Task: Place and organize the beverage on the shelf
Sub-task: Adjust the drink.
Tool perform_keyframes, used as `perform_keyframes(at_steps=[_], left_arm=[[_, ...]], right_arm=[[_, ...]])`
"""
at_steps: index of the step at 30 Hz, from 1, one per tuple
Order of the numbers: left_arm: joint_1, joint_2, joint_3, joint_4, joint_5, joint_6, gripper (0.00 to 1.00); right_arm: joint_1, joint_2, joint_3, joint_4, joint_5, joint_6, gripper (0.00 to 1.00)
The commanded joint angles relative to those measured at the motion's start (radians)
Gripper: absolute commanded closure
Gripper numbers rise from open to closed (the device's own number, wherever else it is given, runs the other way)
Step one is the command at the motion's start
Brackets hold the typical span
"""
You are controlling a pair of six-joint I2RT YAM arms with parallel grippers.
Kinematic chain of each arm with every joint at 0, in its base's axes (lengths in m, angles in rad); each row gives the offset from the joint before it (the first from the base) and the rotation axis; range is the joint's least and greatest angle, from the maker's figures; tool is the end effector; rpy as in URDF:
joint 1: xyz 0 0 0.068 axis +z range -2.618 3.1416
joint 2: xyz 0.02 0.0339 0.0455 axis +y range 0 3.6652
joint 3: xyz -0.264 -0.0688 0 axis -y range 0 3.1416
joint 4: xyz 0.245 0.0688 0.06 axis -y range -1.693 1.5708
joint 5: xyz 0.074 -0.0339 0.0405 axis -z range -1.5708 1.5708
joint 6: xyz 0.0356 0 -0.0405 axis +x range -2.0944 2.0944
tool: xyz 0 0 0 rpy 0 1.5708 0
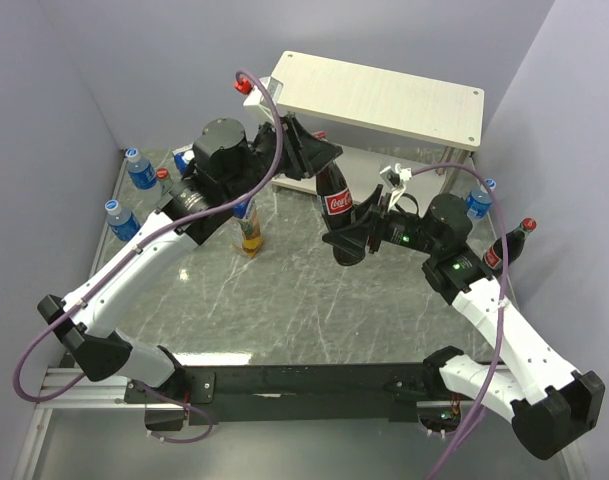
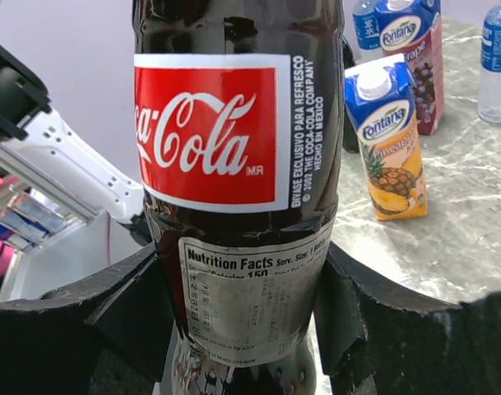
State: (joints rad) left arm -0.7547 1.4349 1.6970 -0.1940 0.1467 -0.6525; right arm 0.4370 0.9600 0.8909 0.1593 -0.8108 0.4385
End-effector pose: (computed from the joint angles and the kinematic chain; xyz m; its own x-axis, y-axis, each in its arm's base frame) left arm 0.2254 -0.2191 0.5039 -0.4366 -0.4139 -0.7988 0.6530 0.4649 -0.5979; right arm 0.1841 0.1145 0.3816 -0.3276 0.1698 -0.9294 -0.8908 0.2723 0.3637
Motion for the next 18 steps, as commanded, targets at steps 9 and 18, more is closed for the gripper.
perform_keyframes(at_steps=[9, 18], left_arm=[[0.005, -0.051, -0.057, 0.107, 0.097, 0.04, 1.0], [0.005, -0.065, -0.079, 0.123, 0.113, 0.042, 1.0]], right_arm=[[0.005, 0.031, 0.117, 0.066, 0.013, -0.058, 0.27], [0.012, 0.077, 0.154, 0.054, -0.014, -0.04, 0.15]])
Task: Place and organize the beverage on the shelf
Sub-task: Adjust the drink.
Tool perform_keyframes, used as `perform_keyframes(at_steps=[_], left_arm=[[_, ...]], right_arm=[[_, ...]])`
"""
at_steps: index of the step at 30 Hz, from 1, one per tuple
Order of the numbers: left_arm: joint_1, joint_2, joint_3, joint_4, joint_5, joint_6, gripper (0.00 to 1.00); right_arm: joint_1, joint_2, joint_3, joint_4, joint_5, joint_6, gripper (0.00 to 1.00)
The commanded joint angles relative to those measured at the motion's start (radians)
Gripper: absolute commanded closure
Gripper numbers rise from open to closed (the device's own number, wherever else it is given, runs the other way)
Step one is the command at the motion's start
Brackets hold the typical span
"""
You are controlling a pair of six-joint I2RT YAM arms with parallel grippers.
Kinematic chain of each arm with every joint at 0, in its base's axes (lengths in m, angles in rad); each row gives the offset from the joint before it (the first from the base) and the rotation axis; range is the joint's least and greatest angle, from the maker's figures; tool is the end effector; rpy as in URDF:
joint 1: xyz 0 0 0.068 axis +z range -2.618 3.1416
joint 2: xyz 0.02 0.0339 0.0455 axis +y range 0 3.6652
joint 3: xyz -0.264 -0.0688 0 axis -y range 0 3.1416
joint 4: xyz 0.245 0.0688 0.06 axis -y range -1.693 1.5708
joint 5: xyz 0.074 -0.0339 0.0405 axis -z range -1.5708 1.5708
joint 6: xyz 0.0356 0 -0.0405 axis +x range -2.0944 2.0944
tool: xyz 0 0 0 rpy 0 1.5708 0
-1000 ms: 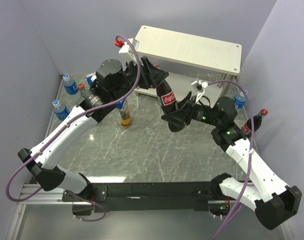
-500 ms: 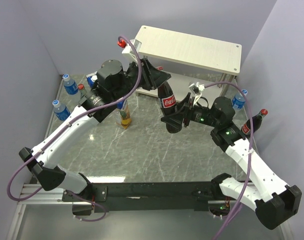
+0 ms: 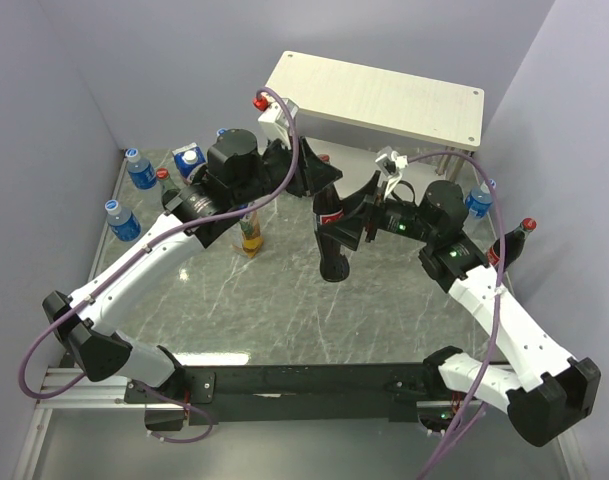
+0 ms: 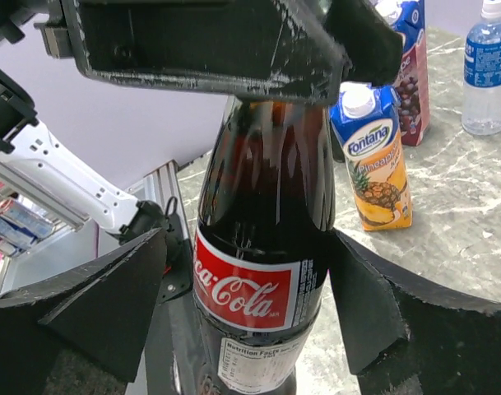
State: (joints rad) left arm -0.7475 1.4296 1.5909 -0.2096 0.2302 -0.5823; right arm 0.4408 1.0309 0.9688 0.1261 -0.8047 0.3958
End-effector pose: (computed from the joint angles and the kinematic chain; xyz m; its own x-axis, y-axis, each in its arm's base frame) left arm 0.2318 -0.2259 0.4682 -0.4855 -0.2801 -0.8282 0.6729 0.4850 -0.5585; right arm 0.1980 0.1218 0.3909 -0.3114 0.1486 -0.9386 -0.8954 0.2849 0.3422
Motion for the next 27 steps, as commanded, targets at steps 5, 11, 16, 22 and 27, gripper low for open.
perform_keyframes(at_steps=[5, 11, 16, 22, 27], left_arm=[[-0.004, -0.063, 0.024, 0.147, 0.034, -0.031, 1.0], [-0.009, -0.061, 0.029, 0.151, 0.026, -0.031, 1.0], [-0.01, -0.058, 0.043, 0.147, 0.015, -0.017, 1.0], [-0.009, -0.051, 0.046, 0.147, 0.011, -0.008, 1.0], [-0.01, -0.051, 0.047, 0.151, 0.009, -0.007, 1.0]], right_arm=[[0.022, 0.052, 0.088, 0.096, -0.031, 0.049, 0.14], [0.044, 0.092, 0.097, 0.084, 0.027, 0.034, 0.13], [0.052, 0.097, 0.097, 0.067, 0.05, 0.017, 0.16], [0.055, 0.104, 0.108, 0.047, 0.041, 0.008, 0.27], [0.07, 0.118, 0.119, 0.033, 0.036, -0.002, 0.38]])
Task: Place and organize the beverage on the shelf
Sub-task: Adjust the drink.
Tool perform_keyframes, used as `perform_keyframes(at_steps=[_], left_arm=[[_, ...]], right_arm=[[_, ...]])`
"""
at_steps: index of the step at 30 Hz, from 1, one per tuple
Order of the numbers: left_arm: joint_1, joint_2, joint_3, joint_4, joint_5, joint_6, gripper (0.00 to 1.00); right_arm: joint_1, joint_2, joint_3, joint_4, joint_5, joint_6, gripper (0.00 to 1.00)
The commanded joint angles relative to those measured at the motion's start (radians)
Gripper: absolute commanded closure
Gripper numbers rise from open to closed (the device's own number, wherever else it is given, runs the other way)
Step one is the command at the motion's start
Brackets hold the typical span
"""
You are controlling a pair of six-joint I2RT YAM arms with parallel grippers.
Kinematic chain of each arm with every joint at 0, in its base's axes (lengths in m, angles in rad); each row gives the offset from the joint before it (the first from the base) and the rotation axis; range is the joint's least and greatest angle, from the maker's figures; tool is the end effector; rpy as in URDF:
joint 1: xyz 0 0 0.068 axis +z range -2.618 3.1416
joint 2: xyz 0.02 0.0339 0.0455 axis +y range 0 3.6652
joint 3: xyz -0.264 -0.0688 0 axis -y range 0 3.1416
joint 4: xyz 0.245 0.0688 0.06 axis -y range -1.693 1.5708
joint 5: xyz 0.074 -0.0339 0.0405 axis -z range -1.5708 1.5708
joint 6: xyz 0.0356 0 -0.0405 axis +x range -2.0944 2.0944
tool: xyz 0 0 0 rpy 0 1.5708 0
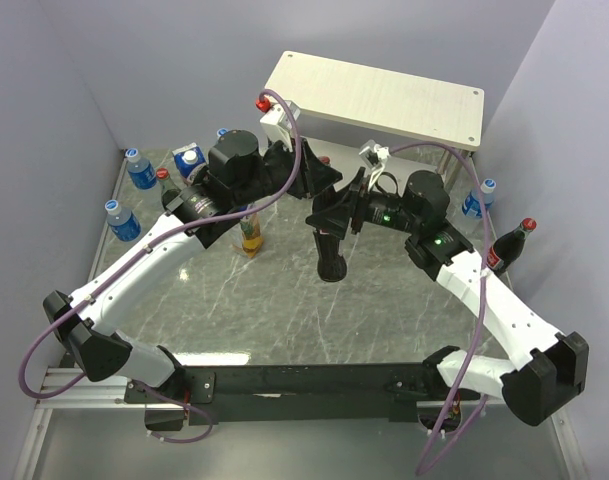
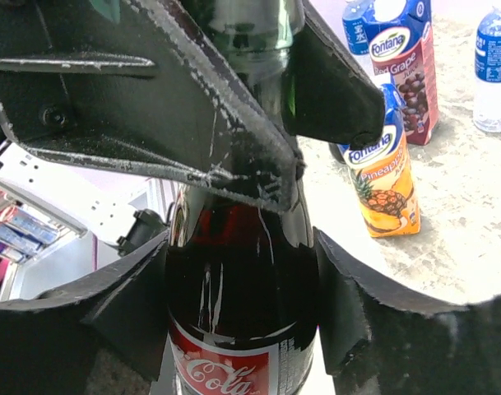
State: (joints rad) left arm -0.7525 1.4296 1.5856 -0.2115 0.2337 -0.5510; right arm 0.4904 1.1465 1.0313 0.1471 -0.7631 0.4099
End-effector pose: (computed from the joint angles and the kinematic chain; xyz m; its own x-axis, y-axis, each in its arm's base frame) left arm 0.2309 -0.2275 0.4662 -0.4710 -0.2567 -0.8440 0.6891 0.4902 -0.5337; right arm 0.2189 0.1448 0.3887 -0.3527 0.1382 -0.9255 -0.8823 0.2803 0.3781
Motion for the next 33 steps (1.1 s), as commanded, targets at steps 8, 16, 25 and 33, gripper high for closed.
perform_keyframes(at_steps=[8, 16, 25, 33], left_arm=[[-0.005, -0.067, 0.03, 0.178, 0.03, -0.053, 1.0], [-0.005, -0.112, -0.029, 0.204, 0.047, -0.082, 0.48], [-0.005, -0.175, -0.053, 0.204, 0.053, -0.056, 0.07], [-0.004, -0.267, -0.087, 0.141, -0.029, 0.038, 0.04]], right_arm=[[0.02, -0.019, 0.093, -0.024, -0.002, -0.046, 1.0], [0.002, -0.054, 0.13, -0.046, 0.018, -0.054, 1.0], [-0.015, -0.08, 0.118, -0.041, 0.019, -0.054, 1.0], [-0.052, -0.114, 0.148, -0.072, 0.048, -0.105, 1.0]])
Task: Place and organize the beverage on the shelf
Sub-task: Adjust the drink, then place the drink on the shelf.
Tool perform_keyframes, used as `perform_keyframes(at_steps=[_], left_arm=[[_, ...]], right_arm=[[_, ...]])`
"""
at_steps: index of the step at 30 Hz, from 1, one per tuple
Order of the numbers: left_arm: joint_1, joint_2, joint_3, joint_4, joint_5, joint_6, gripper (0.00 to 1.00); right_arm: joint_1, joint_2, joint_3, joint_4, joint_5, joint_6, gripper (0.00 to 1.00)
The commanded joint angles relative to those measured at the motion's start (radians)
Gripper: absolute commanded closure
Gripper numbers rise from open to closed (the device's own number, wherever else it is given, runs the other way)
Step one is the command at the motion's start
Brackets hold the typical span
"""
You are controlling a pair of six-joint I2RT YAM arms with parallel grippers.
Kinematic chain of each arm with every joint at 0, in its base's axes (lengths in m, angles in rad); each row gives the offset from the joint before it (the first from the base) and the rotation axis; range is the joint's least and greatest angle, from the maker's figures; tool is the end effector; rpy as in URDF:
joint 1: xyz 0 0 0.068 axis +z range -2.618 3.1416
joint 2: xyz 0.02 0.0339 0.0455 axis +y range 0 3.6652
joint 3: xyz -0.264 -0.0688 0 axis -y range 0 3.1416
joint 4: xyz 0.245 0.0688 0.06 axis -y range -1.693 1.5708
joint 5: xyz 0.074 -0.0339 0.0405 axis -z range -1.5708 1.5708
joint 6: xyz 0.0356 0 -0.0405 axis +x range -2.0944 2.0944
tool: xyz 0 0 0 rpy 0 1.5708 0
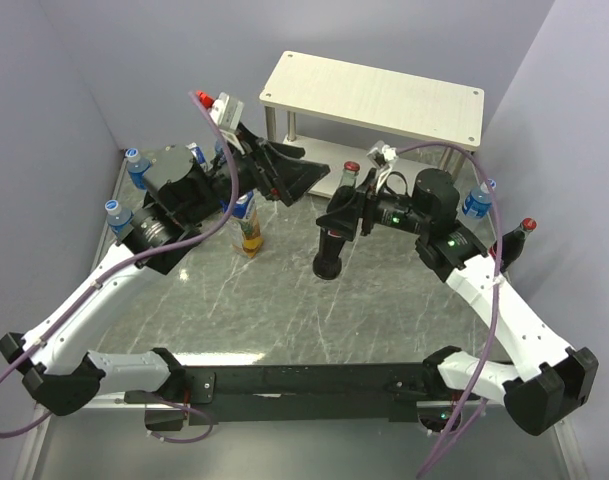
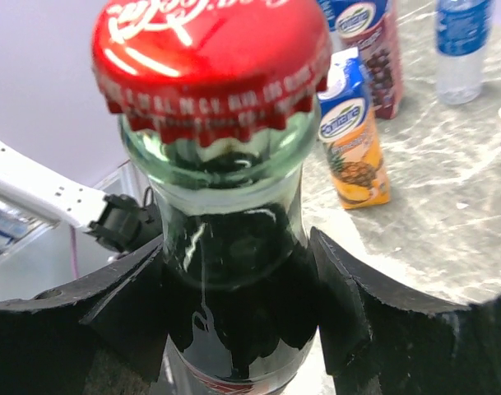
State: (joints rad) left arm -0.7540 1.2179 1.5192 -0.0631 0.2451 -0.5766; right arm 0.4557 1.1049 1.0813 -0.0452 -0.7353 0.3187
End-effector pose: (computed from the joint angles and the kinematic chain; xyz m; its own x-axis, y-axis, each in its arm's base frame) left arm 0.1766 -0.1777 0.5168 -0.3116 -0.4329 -0.8459 0.7946 0.3695 -0.4818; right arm 0.2121 0.1305 0.3967 -0.3492 0.0876 -0.9329 -0.8613 0.3622 0.3564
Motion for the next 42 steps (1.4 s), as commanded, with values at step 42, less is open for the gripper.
perform_keyframes(at_steps=[42], left_arm=[[-0.001, -0.587, -0.732, -0.178, -0.63, 0.506, 0.01]], right_arm=[[-0.029, 0.894, 1.572, -0.019, 0.533, -0.441, 1.0]])
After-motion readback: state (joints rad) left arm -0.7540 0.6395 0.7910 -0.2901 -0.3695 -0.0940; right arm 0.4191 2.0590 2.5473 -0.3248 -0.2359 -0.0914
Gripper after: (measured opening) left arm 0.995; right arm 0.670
